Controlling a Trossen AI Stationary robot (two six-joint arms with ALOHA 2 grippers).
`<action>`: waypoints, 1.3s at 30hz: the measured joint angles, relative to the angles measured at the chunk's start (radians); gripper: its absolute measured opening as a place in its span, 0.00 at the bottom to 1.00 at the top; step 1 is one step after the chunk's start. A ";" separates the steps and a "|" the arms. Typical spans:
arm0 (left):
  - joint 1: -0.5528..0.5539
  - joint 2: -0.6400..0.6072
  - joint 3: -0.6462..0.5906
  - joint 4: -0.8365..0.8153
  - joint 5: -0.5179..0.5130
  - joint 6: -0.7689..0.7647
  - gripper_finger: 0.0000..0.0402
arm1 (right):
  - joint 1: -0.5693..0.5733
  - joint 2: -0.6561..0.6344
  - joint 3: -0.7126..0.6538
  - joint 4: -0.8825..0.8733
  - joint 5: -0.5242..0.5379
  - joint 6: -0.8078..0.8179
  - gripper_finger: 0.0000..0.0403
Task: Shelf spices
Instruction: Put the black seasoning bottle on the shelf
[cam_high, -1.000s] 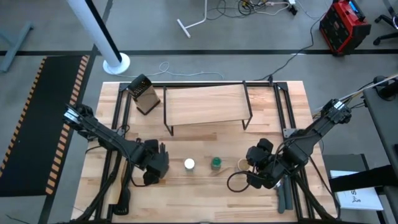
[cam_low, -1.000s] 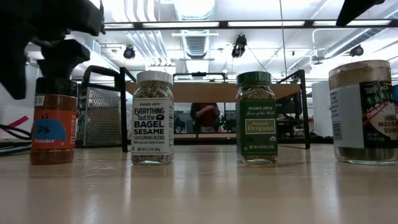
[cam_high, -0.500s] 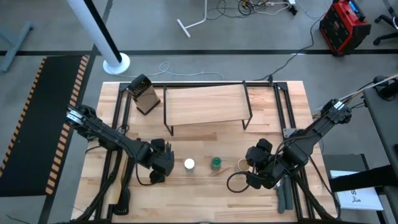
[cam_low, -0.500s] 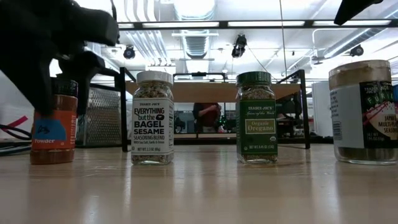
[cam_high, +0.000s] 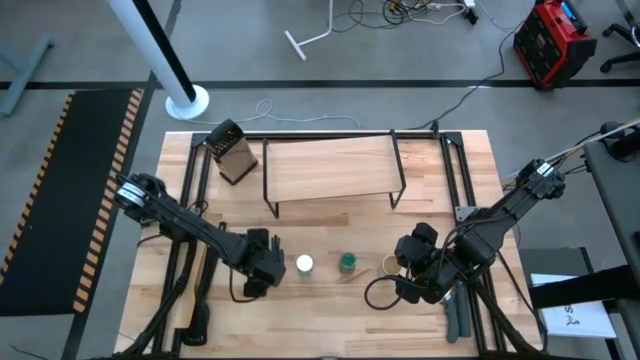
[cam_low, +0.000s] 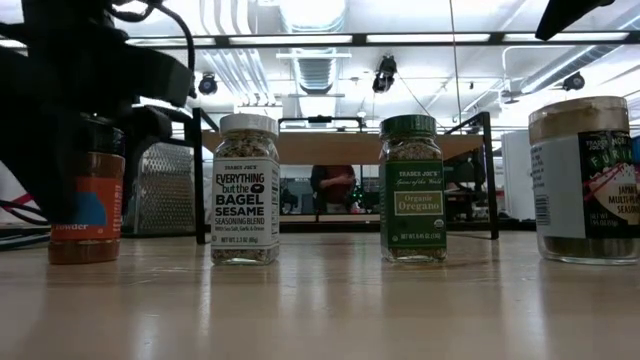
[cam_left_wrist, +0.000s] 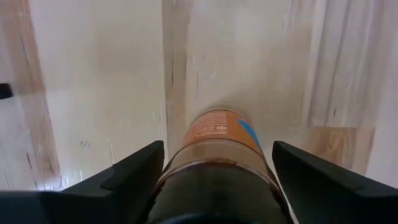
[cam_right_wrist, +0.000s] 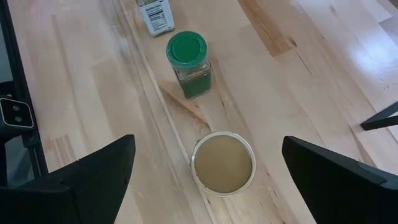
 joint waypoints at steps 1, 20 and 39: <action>0.000 0.005 0.000 0.001 0.000 0.003 0.70 | 0.000 0.000 0.000 0.000 0.000 0.000 0.96; 0.010 0.014 0.016 0.006 0.034 0.019 0.40 | 0.000 0.000 0.000 0.003 0.008 0.000 0.96; 0.211 0.009 0.502 -0.305 -0.001 0.366 0.41 | 0.000 0.000 -0.001 0.022 0.008 -0.009 0.96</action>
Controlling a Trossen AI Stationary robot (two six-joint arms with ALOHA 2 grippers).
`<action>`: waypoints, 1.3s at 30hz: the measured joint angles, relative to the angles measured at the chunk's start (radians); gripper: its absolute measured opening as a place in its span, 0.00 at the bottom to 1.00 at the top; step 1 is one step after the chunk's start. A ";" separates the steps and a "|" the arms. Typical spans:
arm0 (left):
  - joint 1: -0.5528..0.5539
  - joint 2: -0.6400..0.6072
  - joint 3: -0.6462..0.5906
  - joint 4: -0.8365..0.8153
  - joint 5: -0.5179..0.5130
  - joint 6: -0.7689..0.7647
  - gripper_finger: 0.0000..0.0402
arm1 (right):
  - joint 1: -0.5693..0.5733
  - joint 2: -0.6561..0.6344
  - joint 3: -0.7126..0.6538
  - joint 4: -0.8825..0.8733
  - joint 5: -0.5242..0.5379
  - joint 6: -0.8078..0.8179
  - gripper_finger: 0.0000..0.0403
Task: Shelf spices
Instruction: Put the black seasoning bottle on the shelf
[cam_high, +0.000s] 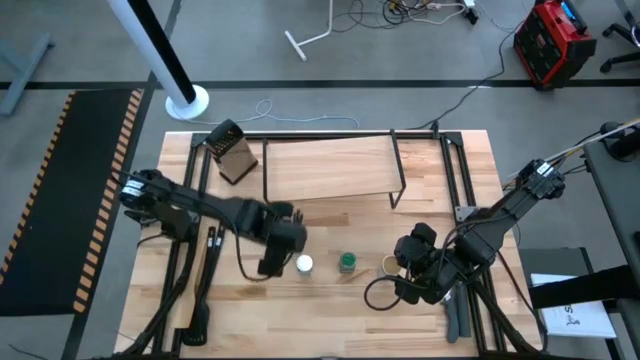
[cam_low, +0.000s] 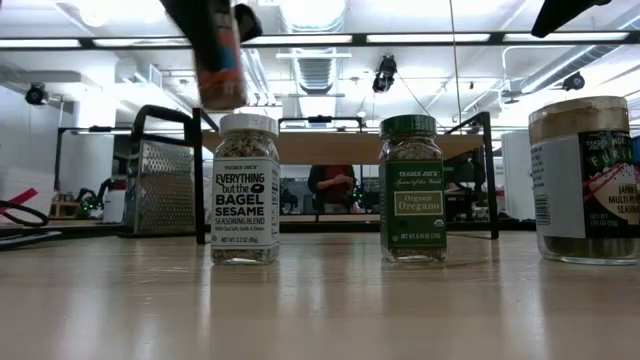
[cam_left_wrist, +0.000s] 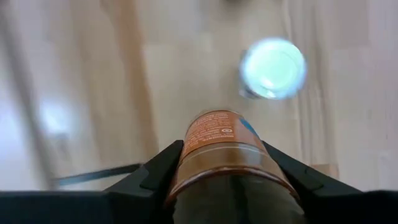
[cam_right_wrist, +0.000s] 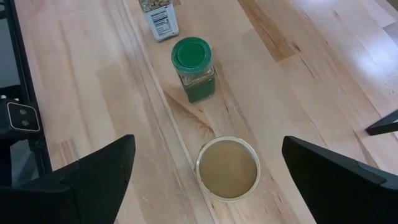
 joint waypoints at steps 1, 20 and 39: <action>0.023 0.000 0.029 -0.024 0.000 0.021 0.41 | 0.000 0.002 0.000 0.000 0.000 -0.001 0.96; 0.581 0.016 0.284 -0.272 0.289 0.321 0.42 | 0.006 0.027 -0.001 0.056 0.001 -0.079 0.96; 0.618 0.136 0.282 -0.274 0.208 0.444 0.55 | 0.006 0.027 -0.001 0.075 0.002 -0.084 0.96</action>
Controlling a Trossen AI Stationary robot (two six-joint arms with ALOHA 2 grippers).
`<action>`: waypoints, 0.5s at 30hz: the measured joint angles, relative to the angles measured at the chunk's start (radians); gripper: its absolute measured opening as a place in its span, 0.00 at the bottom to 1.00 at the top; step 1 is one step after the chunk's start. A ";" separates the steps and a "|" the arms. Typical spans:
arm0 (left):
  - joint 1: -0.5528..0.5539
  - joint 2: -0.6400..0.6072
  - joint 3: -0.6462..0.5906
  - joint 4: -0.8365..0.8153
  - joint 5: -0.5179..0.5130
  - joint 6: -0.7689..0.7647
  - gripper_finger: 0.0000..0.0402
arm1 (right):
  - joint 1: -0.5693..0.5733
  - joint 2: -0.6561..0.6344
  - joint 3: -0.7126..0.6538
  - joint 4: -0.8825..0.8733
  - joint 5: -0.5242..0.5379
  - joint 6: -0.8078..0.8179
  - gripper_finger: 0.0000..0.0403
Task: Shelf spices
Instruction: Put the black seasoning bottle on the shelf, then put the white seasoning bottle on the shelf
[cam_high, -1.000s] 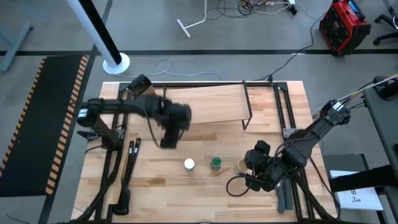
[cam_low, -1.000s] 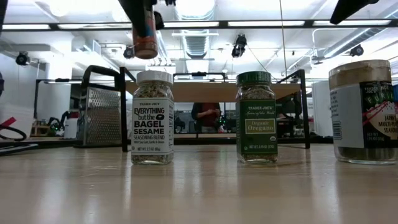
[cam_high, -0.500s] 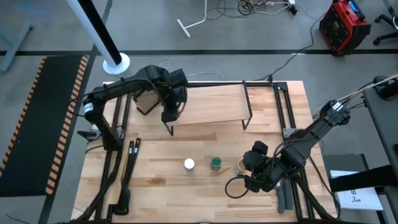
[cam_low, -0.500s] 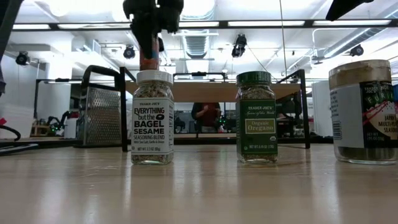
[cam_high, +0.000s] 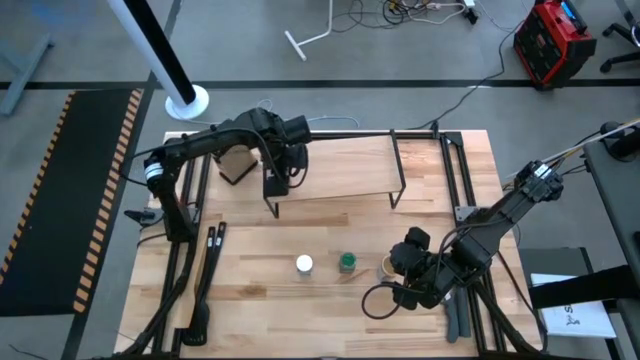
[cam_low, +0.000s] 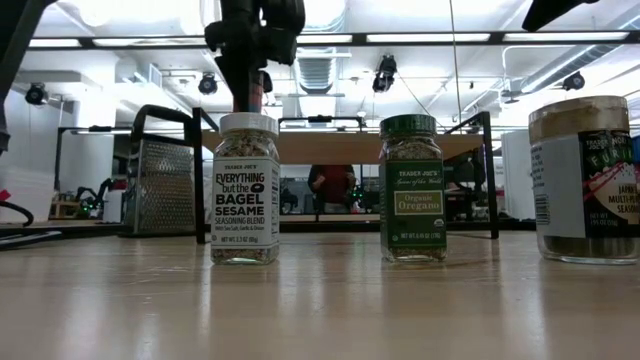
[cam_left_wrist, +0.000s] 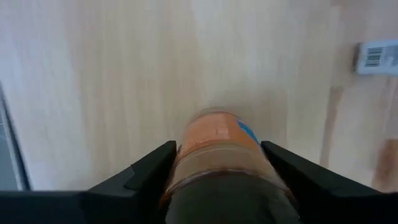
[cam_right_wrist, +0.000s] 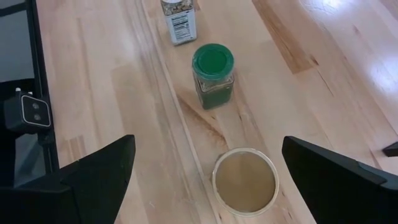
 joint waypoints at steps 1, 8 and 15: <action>0.000 -0.001 0.000 0.005 -0.008 0.000 0.57 | 0.000 0.000 0.000 0.000 0.000 -0.001 0.96; -0.001 -0.004 0.000 0.010 -0.019 0.001 0.67 | 0.000 0.000 -0.001 0.001 0.005 -0.004 0.96; -0.002 -0.014 0.050 -0.006 -0.026 0.004 0.68 | 0.000 0.000 -0.002 0.001 0.008 -0.008 0.96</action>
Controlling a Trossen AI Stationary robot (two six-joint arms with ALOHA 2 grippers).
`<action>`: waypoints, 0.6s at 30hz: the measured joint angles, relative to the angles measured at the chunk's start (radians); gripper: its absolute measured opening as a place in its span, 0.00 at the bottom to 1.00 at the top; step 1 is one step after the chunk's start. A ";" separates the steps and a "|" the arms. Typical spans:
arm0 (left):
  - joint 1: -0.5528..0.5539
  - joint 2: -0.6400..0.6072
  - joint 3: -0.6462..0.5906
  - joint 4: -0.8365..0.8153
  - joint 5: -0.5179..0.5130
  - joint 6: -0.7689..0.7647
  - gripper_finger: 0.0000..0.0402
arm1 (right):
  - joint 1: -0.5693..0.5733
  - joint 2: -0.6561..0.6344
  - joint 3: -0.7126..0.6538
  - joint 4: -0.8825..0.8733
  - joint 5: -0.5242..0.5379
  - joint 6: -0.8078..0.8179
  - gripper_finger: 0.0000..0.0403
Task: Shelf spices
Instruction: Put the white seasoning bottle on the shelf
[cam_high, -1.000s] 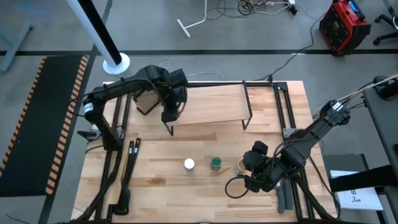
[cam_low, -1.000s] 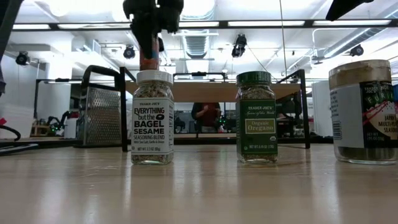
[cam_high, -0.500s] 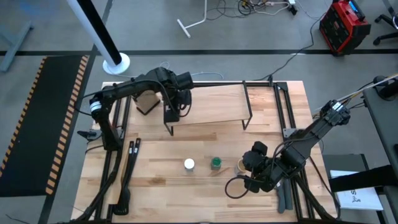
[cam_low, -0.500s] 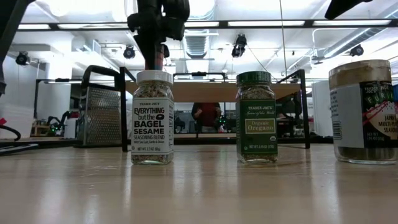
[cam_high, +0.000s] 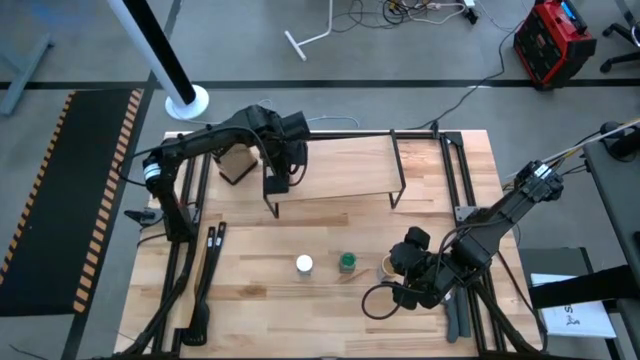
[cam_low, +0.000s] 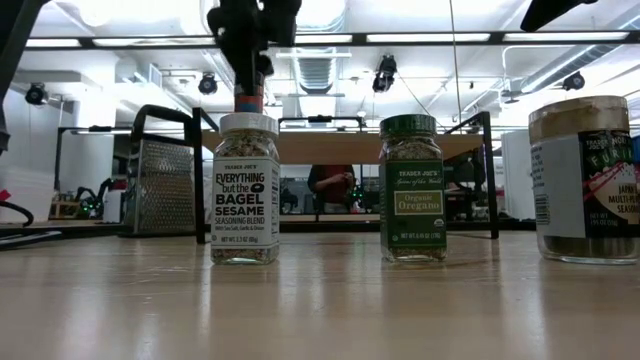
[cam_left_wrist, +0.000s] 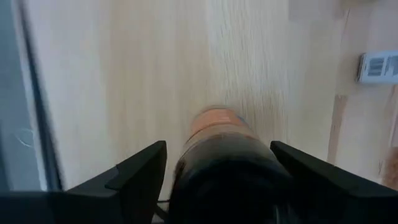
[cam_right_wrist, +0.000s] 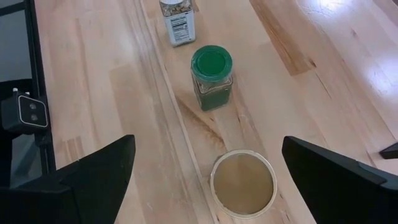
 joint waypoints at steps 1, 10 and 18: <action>0.000 -0.005 0.018 -0.003 -0.001 0.002 0.68 | 0.000 0.000 0.000 0.000 0.000 0.000 0.96; -0.017 -0.017 0.261 -0.025 -0.042 0.013 0.69 | 0.000 0.000 0.000 0.000 0.015 0.000 0.96; -0.131 -0.029 0.341 -0.049 -0.003 -0.061 0.67 | 0.000 0.000 0.000 0.000 0.016 -0.005 0.96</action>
